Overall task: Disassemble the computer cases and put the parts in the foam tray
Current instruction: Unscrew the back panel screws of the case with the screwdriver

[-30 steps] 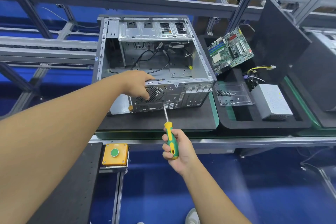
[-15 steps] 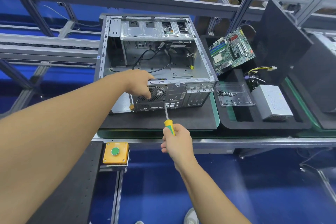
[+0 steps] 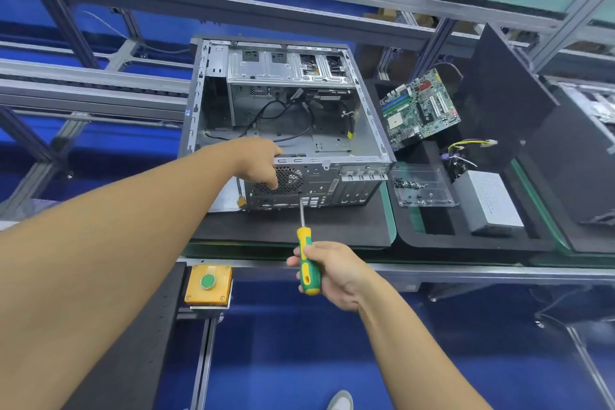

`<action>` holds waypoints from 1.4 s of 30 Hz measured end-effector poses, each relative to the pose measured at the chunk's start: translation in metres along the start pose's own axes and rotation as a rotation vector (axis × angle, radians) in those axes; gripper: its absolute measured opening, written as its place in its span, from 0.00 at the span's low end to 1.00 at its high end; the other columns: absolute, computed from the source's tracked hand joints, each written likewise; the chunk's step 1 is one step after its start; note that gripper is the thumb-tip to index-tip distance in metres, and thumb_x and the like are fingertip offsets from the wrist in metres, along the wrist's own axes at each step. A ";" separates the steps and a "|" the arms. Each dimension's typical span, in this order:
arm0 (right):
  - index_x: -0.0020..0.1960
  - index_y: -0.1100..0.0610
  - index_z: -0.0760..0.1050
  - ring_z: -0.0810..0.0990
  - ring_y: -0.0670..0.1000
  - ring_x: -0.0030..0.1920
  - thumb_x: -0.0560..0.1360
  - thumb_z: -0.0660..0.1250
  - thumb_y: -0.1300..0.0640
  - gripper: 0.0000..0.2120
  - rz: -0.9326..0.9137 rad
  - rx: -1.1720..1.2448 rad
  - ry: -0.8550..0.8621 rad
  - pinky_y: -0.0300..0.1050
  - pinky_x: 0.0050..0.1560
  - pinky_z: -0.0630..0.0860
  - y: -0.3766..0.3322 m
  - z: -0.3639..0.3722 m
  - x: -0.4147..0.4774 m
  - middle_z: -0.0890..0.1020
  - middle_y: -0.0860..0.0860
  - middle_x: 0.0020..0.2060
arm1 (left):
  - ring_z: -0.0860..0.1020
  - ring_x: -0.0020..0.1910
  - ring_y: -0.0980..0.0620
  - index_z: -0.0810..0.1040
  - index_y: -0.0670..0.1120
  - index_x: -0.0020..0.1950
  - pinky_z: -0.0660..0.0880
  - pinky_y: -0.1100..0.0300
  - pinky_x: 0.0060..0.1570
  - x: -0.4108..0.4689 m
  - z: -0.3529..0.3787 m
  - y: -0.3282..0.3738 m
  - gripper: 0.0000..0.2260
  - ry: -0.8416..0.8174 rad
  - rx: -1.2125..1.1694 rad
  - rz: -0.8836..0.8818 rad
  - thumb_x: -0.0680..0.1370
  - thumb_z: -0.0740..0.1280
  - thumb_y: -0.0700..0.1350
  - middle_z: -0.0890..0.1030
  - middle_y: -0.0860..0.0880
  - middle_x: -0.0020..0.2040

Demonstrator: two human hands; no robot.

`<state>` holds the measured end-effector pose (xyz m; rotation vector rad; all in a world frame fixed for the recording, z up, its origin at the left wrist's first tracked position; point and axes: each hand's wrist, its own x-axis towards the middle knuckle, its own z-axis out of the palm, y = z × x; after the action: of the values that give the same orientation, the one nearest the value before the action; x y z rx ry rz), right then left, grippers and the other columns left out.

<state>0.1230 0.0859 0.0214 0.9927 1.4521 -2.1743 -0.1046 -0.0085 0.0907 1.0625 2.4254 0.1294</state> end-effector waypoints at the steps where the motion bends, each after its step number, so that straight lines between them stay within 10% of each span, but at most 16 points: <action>1: 0.53 0.60 0.74 0.75 0.52 0.38 0.83 0.61 0.58 0.07 -0.047 -0.071 0.046 0.48 0.37 0.77 0.001 0.001 0.000 0.82 0.56 0.46 | 0.72 0.36 0.59 0.66 0.45 0.76 0.64 0.60 0.31 0.000 0.000 0.000 0.33 0.001 -0.002 0.002 0.74 0.72 0.52 0.74 0.54 0.33; 8: 0.52 0.50 0.68 0.77 0.50 0.33 0.81 0.66 0.49 0.08 -0.040 -0.093 0.103 0.41 0.26 0.74 0.016 0.009 0.000 0.71 0.52 0.47 | 0.74 0.35 0.56 0.72 0.44 0.70 0.64 0.59 0.30 0.000 0.001 0.000 0.28 -0.012 -0.013 -0.014 0.73 0.73 0.51 0.76 0.52 0.33; 15: 0.64 0.62 0.71 0.73 0.53 0.33 0.82 0.52 0.53 0.18 0.139 0.134 -0.056 0.41 0.29 0.66 0.001 -0.006 -0.006 0.84 0.60 0.49 | 0.73 0.35 0.58 0.67 0.44 0.75 0.64 0.59 0.30 0.001 0.000 0.000 0.33 0.001 -0.029 -0.022 0.73 0.73 0.51 0.77 0.54 0.32; 25: 0.52 0.53 0.66 0.76 0.49 0.33 0.78 0.63 0.61 0.08 -0.310 -0.218 0.423 0.40 0.28 0.76 0.030 0.021 -0.004 0.75 0.52 0.44 | 0.74 0.36 0.56 0.74 0.45 0.65 0.64 0.59 0.31 0.002 0.001 0.000 0.24 0.001 0.006 -0.009 0.73 0.73 0.51 0.77 0.52 0.35; 34: 0.60 0.65 0.74 0.74 0.52 0.32 0.85 0.53 0.51 0.20 0.095 0.186 0.017 0.43 0.30 0.69 0.011 0.005 -0.006 0.85 0.60 0.44 | 0.70 0.35 0.58 0.70 0.45 0.72 0.64 0.59 0.31 0.004 0.003 -0.002 0.29 0.004 -0.023 -0.016 0.74 0.73 0.51 0.75 0.55 0.34; 42: 0.47 0.56 0.68 0.83 0.49 0.32 0.80 0.63 0.52 0.08 -0.242 -0.251 0.404 0.42 0.28 0.78 0.026 0.024 -0.006 0.78 0.52 0.42 | 0.70 0.35 0.57 0.67 0.44 0.75 0.64 0.59 0.31 0.002 0.002 -0.001 0.33 0.012 -0.030 -0.018 0.74 0.73 0.52 0.72 0.56 0.34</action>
<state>0.1348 0.0524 0.0142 1.2694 2.0670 -1.9480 -0.1055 -0.0080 0.0879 1.0300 2.4357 0.1659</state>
